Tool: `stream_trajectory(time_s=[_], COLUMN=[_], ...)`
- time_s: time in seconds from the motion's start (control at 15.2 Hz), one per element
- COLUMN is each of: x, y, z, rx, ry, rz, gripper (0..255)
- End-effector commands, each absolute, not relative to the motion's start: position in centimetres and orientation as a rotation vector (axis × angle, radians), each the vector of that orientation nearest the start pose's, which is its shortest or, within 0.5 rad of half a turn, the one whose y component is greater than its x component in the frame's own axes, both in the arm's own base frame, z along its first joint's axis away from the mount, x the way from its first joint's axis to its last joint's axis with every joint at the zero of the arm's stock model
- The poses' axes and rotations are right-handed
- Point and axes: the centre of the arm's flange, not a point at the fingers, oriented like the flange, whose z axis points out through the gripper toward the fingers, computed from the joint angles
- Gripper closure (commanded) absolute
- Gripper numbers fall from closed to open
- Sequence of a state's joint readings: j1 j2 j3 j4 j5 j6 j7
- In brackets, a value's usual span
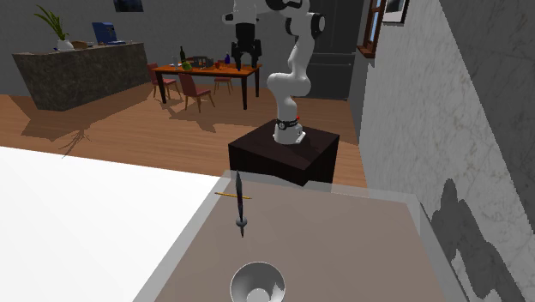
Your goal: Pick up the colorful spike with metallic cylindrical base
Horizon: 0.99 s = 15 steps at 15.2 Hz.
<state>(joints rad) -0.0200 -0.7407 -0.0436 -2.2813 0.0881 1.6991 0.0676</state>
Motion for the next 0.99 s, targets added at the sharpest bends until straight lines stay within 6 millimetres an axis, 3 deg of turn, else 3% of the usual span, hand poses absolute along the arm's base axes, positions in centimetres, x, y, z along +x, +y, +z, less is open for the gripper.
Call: stream_trajectory(time_s=[0.0, 0.92], x=[33.2, 45.5], y=[-1.8, 9.6], z=[62.4, 52.9], rx=[-3.008, -3.055], ry=[0.19, 0.442], rz=[-0.237, -0.223], gripper=[0, 0])
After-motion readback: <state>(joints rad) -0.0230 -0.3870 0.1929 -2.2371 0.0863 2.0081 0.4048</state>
